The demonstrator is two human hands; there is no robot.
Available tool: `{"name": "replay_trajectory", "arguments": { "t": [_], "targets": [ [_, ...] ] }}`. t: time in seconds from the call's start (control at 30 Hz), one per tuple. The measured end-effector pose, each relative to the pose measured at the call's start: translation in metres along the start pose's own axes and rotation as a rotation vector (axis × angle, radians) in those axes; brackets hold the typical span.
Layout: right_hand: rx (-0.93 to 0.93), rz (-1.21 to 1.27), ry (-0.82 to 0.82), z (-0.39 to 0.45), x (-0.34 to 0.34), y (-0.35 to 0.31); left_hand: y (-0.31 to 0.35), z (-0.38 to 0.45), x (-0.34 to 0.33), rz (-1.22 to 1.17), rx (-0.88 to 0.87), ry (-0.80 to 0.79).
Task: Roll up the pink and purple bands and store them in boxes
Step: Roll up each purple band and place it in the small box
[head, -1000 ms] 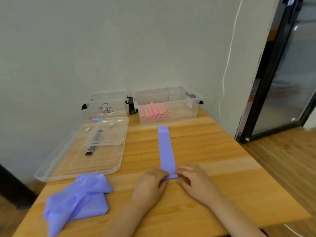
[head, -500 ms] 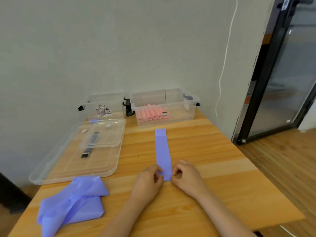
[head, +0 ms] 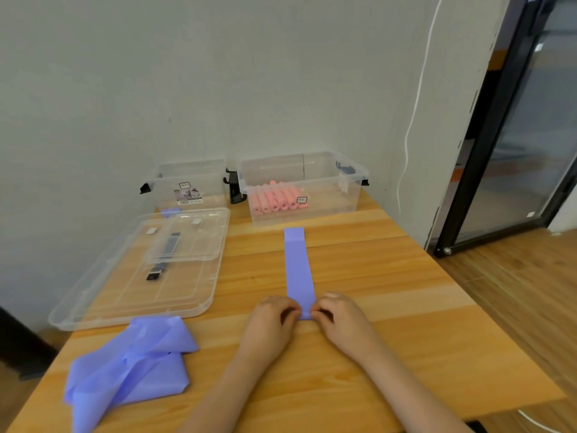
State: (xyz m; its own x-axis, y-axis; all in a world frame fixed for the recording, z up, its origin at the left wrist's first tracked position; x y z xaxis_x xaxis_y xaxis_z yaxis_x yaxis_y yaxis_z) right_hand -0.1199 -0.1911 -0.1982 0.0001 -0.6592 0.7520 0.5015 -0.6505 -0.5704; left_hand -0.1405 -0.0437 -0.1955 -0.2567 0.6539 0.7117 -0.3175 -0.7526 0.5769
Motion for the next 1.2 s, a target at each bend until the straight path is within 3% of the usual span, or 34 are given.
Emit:
{"name": "replay_trajectory", "arguments": {
  "t": [0.1,0.37,0.57,0.9,1.03,1.2],
  "targets": [
    [-0.061,0.017,0.050,0.002,0.001,-0.001,-0.001,0.003,-0.002,0.008,0.065,0.008],
    [-0.021,-0.035,0.023,0.000,0.001,-0.001,-0.008,-0.003,-0.002,0.066,-0.024,-0.007],
    [-0.077,0.011,0.085,0.009,0.001,-0.001,-0.004,0.003,0.002,0.022,0.062,0.049],
    [-0.111,0.021,0.042,0.010,-0.002,0.004,-0.005,0.003,-0.002,0.143,-0.063,0.001],
    [-0.173,0.083,0.124,0.016,0.000,0.006,-0.010,0.009,-0.002,0.121,0.023,0.035],
    [-0.147,-0.007,0.192,0.011,0.002,0.003,-0.006,0.010,-0.003,0.205,-0.103,0.054]
  ]
}}
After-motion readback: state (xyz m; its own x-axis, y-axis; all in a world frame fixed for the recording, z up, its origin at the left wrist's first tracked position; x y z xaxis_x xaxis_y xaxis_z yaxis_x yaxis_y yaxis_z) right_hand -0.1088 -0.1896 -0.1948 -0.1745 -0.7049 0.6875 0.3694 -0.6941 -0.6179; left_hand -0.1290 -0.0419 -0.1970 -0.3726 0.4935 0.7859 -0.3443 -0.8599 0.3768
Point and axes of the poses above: each hand's wrist, its own z-axis towards the middle knuckle, its own x-axis out of the back of the hand, y = z × x, the point moved 3 cm from there along z, towards the middle knuckle, and after that the axes turned 1 degree about -y, right-handed, at the moved point
